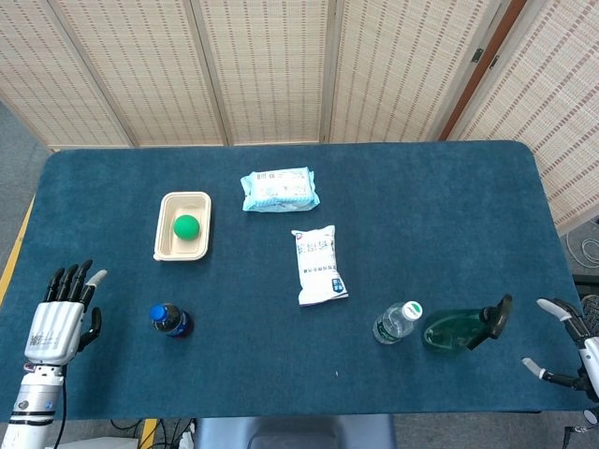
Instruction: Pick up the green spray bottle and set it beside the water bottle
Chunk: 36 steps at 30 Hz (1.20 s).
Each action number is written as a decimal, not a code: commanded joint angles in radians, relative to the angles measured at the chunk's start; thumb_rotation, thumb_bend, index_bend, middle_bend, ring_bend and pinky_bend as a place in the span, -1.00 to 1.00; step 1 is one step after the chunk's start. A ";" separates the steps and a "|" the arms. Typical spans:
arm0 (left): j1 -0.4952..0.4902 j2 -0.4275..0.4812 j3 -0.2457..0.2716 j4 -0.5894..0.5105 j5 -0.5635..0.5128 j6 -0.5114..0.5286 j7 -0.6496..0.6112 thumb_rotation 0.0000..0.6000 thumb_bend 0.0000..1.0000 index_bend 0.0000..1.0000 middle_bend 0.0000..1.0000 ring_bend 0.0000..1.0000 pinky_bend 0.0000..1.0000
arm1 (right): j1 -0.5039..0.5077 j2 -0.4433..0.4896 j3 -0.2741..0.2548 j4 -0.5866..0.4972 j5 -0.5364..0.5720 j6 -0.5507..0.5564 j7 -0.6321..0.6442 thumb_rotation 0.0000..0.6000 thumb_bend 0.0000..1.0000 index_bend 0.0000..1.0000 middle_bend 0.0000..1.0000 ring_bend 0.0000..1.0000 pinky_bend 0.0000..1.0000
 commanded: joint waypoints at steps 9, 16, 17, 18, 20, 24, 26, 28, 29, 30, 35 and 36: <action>0.024 -0.010 0.012 0.047 0.016 0.014 -0.042 1.00 0.23 -0.72 -0.90 -1.00 -1.00 | 0.050 0.145 0.003 -0.208 0.014 -0.134 -0.227 1.00 -0.82 -0.64 -0.67 -0.82 -0.60; 0.033 -0.018 0.014 0.071 0.030 0.023 -0.064 1.00 0.23 -0.72 -0.90 -1.00 -1.00 | 0.059 0.215 0.005 -0.330 0.010 -0.152 -0.416 1.00 -0.81 -0.64 -0.68 -0.84 -0.62; 0.035 -0.017 0.015 0.072 0.032 0.025 -0.066 1.00 0.23 -0.72 -0.90 -1.00 -1.00 | 0.059 0.224 0.004 -0.347 0.011 -0.155 -0.444 1.00 -0.81 -0.64 -0.68 -0.84 -0.62; 0.037 -0.017 0.015 0.072 0.033 0.028 -0.067 1.00 0.23 -0.72 -0.90 -1.00 -1.00 | 0.059 0.231 0.004 -0.361 0.012 -0.160 -0.456 1.00 -0.81 -0.64 -0.68 -0.84 -0.62; 0.041 -0.015 0.015 0.070 0.036 0.033 -0.069 1.00 0.23 -0.72 -0.90 -1.00 -1.00 | 0.061 0.243 0.002 -0.383 0.015 -0.171 -0.467 1.00 -0.81 -0.64 -0.68 -0.84 -0.63; 0.052 -0.011 0.020 0.061 0.046 0.048 -0.067 1.00 0.23 -0.72 -0.90 -1.00 -1.00 | 0.064 0.264 0.003 -0.412 0.027 -0.193 -0.496 1.00 -0.81 -0.64 -0.69 -0.85 -0.63; 0.056 -0.011 0.022 0.061 0.047 0.049 -0.067 1.00 0.23 -0.72 -0.90 -1.00 -1.00 | 0.063 0.268 0.005 -0.423 0.029 -0.195 -0.501 1.00 -0.81 -0.64 -0.70 -0.85 -0.63; 0.060 -0.011 0.024 0.063 0.047 0.048 -0.066 1.00 0.23 -0.72 -0.90 -1.00 -1.00 | 0.063 0.271 0.005 -0.431 0.027 -0.194 -0.509 1.00 -0.81 -0.64 -0.69 -0.85 -0.63; 0.062 -0.012 0.025 0.064 0.047 0.048 -0.068 1.00 0.23 -0.72 -0.90 -1.00 -1.00 | 0.063 0.271 0.005 -0.435 0.025 -0.195 -0.515 1.00 -0.81 -0.64 -0.69 -0.85 -0.63; 0.063 -0.013 0.025 0.064 0.048 0.049 -0.070 1.00 0.23 -0.72 -0.90 -1.00 -1.00 | 0.063 0.271 0.006 -0.437 0.024 -0.195 -0.518 1.00 -0.81 -0.64 -0.70 -0.85 -0.64; 0.067 -0.017 0.027 0.068 0.056 0.052 -0.069 1.00 0.23 -0.72 -0.90 -1.00 -1.00 | 0.065 0.267 0.005 -0.442 0.019 -0.200 -0.526 1.00 -0.81 -0.64 -0.70 -0.85 -0.64; 0.068 -0.017 0.027 0.068 0.057 0.052 -0.069 1.00 0.23 -0.72 -0.90 -1.00 -1.00 | 0.066 0.267 0.006 -0.443 0.019 -0.200 -0.527 1.00 -0.81 -0.64 -0.70 -0.85 -0.64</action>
